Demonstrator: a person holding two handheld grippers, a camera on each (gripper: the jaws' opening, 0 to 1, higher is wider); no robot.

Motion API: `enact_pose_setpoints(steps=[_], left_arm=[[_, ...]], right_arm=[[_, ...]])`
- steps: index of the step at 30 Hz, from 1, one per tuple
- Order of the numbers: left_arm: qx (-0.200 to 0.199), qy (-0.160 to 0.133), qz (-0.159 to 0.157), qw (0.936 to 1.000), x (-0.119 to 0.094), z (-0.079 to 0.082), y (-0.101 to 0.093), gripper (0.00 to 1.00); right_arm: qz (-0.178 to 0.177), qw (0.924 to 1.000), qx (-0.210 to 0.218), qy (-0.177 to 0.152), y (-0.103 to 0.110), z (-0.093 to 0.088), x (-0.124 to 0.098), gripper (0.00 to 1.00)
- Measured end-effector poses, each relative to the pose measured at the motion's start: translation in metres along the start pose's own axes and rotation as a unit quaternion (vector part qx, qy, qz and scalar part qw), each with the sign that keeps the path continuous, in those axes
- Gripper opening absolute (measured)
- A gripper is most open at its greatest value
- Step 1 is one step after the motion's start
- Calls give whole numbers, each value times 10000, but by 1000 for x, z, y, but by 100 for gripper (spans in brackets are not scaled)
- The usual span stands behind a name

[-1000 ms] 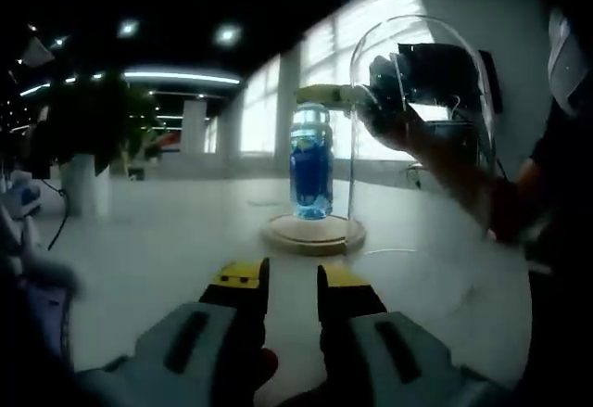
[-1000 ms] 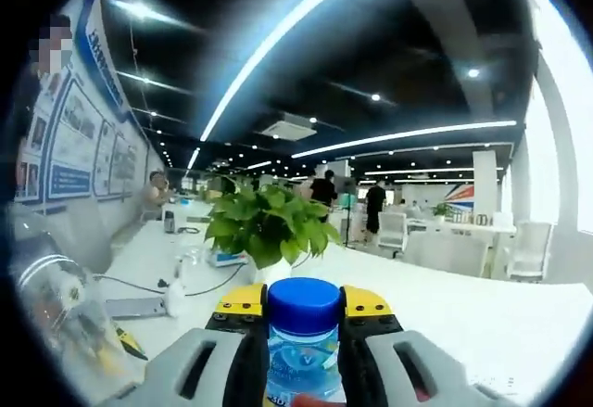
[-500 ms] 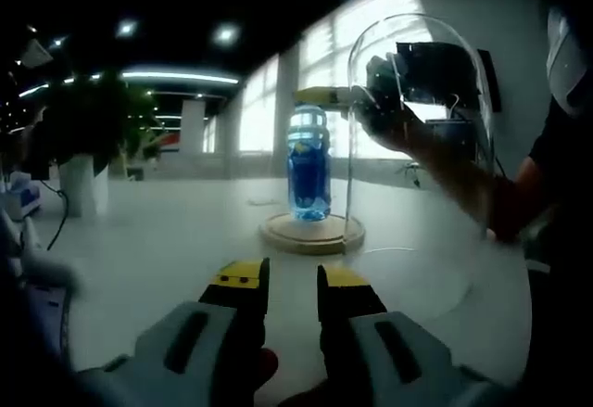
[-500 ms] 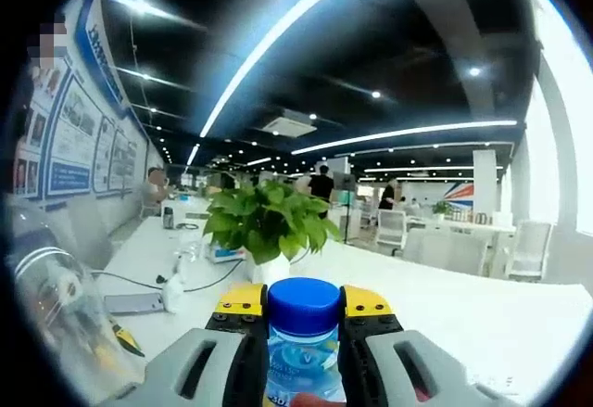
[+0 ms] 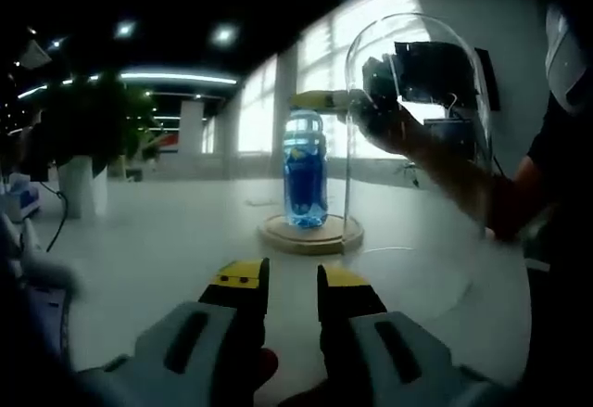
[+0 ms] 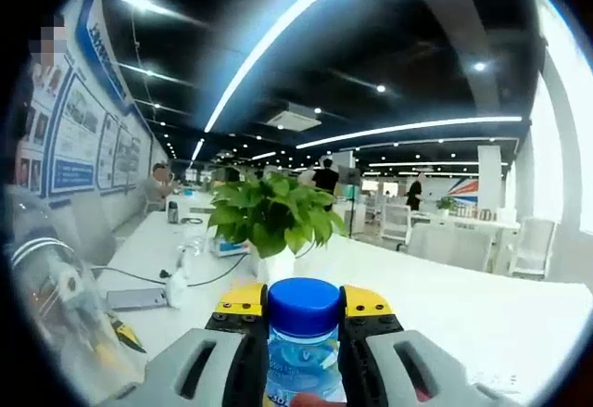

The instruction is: Open the cover put in the Mizone put the cover back on

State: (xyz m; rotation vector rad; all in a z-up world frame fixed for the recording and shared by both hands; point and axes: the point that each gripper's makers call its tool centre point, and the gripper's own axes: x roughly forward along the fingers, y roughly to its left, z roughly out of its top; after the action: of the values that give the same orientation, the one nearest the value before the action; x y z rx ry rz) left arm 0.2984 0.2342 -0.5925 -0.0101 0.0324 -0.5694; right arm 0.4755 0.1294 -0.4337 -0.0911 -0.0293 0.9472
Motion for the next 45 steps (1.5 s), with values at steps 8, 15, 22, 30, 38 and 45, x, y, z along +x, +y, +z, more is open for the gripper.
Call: enact_pose_setpoints(steps=[8, 15, 22, 30, 38, 45], left_arm=[[21, 6, 22, 10000, -1, 0, -3, 16], [16, 15, 25, 10000, -1, 0, -4, 16], [4, 15, 18, 10000, -1, 2, -7, 16], [4, 35, 48, 10000, 0, 2, -8, 16], [-17, 34, 74, 10000, 0, 2, -6, 17], [-19, 32, 78, 10000, 0, 2, -6, 17]], right_arm=[[11, 9999, 71, -81, -3, 0, -2, 21], [40, 9999, 100, -101, -5, -1, -4, 21], [37, 9996, 139, -243, -4, 0, -6, 22], [59, 9993, 242, -292, -5, -1, -5, 22], [67, 9996, 186, -187, -1, -8, -1, 31], [0, 9994, 195, -272, -3, 0, -5, 31]])
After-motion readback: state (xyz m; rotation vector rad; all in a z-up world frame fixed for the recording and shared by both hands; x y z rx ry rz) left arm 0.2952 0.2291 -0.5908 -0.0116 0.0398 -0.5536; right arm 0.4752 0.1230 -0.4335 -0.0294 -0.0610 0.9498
